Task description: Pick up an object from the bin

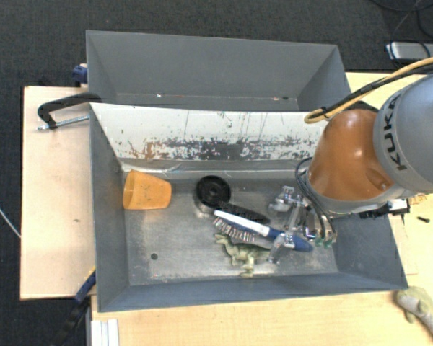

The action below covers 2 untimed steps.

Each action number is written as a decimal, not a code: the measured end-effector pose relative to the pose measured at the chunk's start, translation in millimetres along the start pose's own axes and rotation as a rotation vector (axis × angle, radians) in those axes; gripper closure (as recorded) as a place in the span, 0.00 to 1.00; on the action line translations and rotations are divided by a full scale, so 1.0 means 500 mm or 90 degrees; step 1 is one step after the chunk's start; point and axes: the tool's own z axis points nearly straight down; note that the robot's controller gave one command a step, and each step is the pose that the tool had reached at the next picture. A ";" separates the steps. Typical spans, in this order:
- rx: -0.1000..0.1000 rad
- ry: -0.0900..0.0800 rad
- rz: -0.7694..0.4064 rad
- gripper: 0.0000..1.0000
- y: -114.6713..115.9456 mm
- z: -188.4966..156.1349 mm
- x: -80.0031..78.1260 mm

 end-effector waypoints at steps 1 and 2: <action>0.001 0.004 0.079 0.00 -0.018 0.002 0.007; 0.001 0.003 0.175 0.00 -0.028 0.059 0.005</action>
Offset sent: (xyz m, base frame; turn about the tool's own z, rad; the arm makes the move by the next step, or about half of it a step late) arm -0.0061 -0.0090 -0.0015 0.1252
